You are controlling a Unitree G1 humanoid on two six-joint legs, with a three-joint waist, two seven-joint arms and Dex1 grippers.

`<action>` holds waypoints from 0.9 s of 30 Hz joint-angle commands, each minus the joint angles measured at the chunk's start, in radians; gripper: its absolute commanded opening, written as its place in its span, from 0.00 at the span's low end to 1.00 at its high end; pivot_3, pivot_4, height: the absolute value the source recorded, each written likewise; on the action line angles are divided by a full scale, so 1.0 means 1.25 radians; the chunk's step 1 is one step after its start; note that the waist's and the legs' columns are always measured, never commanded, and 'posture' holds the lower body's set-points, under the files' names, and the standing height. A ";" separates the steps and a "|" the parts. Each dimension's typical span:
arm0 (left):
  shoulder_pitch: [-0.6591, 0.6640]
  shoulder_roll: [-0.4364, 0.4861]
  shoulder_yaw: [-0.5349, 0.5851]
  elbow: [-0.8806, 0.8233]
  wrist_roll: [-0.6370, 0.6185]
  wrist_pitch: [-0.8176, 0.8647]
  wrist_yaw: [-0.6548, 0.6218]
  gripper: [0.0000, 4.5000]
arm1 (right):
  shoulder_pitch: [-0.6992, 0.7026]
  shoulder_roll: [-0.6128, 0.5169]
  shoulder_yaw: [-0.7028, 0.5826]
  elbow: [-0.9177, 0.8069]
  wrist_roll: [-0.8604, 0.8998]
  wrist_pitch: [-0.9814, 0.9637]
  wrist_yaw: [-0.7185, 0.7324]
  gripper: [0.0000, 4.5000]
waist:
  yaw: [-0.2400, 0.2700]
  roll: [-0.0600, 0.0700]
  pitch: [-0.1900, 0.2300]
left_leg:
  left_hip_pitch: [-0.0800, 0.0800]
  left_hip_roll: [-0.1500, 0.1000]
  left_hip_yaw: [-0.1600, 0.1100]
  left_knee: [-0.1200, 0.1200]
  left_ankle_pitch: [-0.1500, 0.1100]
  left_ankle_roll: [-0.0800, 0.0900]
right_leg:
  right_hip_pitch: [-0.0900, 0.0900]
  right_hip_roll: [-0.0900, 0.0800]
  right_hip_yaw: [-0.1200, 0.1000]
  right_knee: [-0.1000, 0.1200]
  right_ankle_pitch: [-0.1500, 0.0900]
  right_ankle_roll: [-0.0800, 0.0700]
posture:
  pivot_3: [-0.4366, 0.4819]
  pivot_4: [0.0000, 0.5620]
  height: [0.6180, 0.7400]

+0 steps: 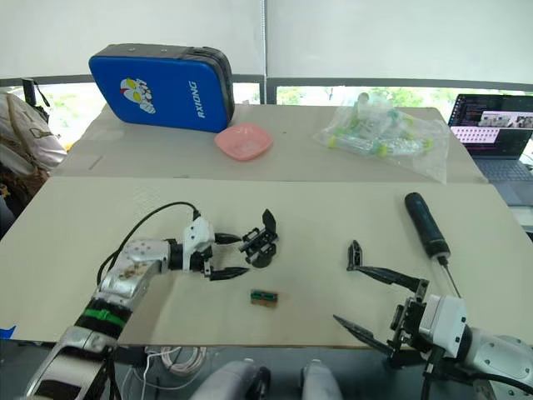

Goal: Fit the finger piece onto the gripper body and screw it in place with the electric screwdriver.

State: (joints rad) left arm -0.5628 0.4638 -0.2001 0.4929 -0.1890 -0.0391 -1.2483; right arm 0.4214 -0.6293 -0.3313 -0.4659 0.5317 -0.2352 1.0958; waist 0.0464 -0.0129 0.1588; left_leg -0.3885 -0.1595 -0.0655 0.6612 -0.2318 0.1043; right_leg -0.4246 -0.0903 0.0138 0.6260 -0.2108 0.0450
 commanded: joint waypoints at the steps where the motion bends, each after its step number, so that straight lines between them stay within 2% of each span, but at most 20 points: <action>1: -0.072 -0.038 -0.014 0.119 0.004 -0.091 -0.088 0.98 | 0.005 -0.001 -0.021 -0.021 0.010 -0.020 -0.004 1.00 | 0.000 0.000 0.000 | 0.000 0.000 0.000 0.000 0.000 0.000 | 0.000 0.000 0.000 0.000 0.000 0.000 | 0.48 0.27 1.00; 9: -0.218 -0.113 -0.021 0.397 0.073 -0.241 -0.156 0.98 | 0.025 -0.006 -0.036 -0.043 0.008 -0.014 -0.015 1.00 | -0.005 -0.001 0.000 | -0.001 0.000 0.000 0.000 -0.001 0.001 | 0.000 0.000 0.000 -0.001 0.000 0.000 | 0.48 0.27 1.00; 13: -0.254 -0.116 -0.010 0.473 0.095 -0.284 -0.175 0.98 | 0.043 -0.006 -0.045 -0.055 0.007 -0.014 -0.023 1.00 | -0.007 -0.001 0.000 | -0.001 0.000 0.000 0.000 -0.001 0.002 | 0.000 0.000 0.000 -0.001 0.000 0.000 | 0.48 0.27 1.00; 16: -0.260 -0.123 0.018 0.494 0.076 -0.321 -0.209 0.98 | 0.053 -0.004 -0.049 -0.063 0.003 -0.014 -0.031 1.00 | -0.007 -0.001 0.000 | -0.001 0.000 0.000 0.000 -0.001 0.002 | 0.000 0.000 0.000 0.000 0.000 0.000 | 0.48 0.27 1.00; 19: -0.250 -0.139 0.041 0.488 0.055 -0.324 -0.236 0.81 | 0.057 -0.003 -0.048 -0.072 0.000 -0.011 -0.042 1.00 | -0.006 -0.001 0.000 | -0.001 0.000 0.000 0.000 -0.001 0.002 | 0.000 0.000 0.000 -0.001 0.000 0.000 | 0.48 0.27 1.00; 22: -0.232 -0.159 0.069 0.449 0.026 -0.302 -0.244 0.52 | 0.064 -0.004 -0.050 -0.078 0.001 -0.009 -0.045 1.00 | -0.005 -0.001 0.000 | -0.001 0.000 0.000 0.000 -0.001 0.002 | 0.000 0.000 0.000 -0.001 0.000 0.000 | 0.48 0.27 1.00; 25: -0.208 -0.162 0.082 0.391 0.012 -0.283 -0.237 0.51 | 0.072 -0.006 -0.051 -0.083 0.002 -0.007 -0.049 1.00 | -0.005 -0.001 0.000 | -0.002 0.000 0.000 0.000 -0.001 0.002 | -0.001 0.000 0.000 -0.001 0.000 0.000 | 0.48 0.27 1.00; 27: -0.174 -0.155 0.087 0.308 0.008 -0.223 -0.194 0.51 | 0.076 -0.006 -0.050 -0.088 0.002 -0.004 -0.053 1.00 | -0.006 -0.001 0.000 | -0.003 0.000 0.000 0.000 -0.001 0.002 | -0.001 0.000 0.000 -0.001 0.000 0.000 | 0.48 0.27 1.00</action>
State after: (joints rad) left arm -0.7773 0.2630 -0.1302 0.9793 -0.1295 -0.3545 -1.5242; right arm 0.5075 -0.6330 -0.3686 -0.5325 0.5245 -0.2340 1.0364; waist 0.0395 -0.0140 0.1594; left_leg -0.3925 -0.1594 -0.0655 0.6613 -0.2333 0.1071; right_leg -0.4259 -0.0903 0.0143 0.6255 -0.2110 0.0455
